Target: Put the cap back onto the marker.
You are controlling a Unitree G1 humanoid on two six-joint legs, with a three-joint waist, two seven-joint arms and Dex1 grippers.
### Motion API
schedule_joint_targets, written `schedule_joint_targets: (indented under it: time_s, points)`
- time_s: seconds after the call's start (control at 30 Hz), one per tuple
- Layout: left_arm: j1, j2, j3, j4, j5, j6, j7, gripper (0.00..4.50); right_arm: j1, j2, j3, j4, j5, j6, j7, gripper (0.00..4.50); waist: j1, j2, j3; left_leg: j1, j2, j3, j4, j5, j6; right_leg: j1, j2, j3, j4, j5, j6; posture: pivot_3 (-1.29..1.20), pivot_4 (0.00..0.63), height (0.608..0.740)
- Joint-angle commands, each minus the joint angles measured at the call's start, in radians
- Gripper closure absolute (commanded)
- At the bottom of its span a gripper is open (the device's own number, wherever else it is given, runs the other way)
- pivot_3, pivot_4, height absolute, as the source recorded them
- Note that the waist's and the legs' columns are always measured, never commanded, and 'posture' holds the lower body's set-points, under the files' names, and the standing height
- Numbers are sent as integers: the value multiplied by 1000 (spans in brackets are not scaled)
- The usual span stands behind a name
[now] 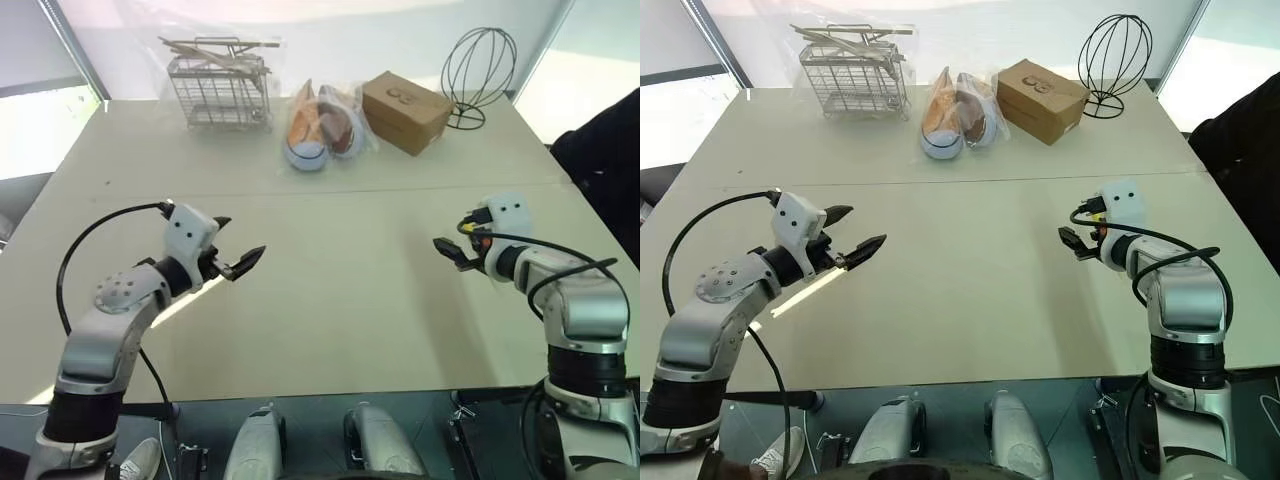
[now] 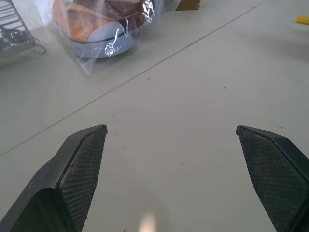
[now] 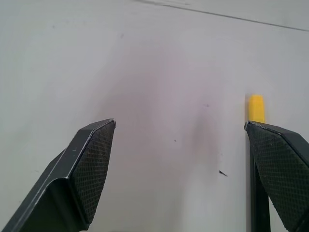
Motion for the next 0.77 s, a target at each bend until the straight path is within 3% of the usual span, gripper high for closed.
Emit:
schedule_joint_targets:
  time_s: [0.03, 0.23, 0.33, 0.53, 0.77]
  points:
    - [9, -4, 46, -55, -24, 20, 26, 0, -22, 24, -23, -66, 44, -14, -21, 86, 0, 0, 0, 0, 0, 0, 0, 0, 0, 0, 0, 0, 0, 0, 0, 0, 150, 740]
    - [55, -14, 77, -77, -44, 64, 70, 0, 3, 91, -13, -106, 82, 10, -75, 86, 0, 0, 0, 0, 0, 0, 0, 0, 0, 0, 0, 0, 0, 0, 0, 0, 150, 740]
    - [90, -41, 90, -90, -38, 72, 122, 0, 47, 189, -34, -156, 83, -62, -153, 86, -1, 0, 0, 0, 0, 0, -1, 0, 0, 0, 0, 0, 0, 0, 0, 0, 150, 740]
    - [129, -116, 112, -68, -33, 96, 224, 0, 292, 263, 89, -190, -10, -442, -189, 86, 2, -1, 0, 0, 0, 0, -2, 0, 0, 0, -2, 0, -1, -1, -1, 0, 150, 740]
    - [147, -153, 120, -39, -17, 68, 268, 0, 400, 307, 141, -123, -48, -684, -221, 86, -4, -1, 0, 1, 0, 0, -1, 0, 0, 0, -2, 1, -1, -2, -3, 0, 150, 740]
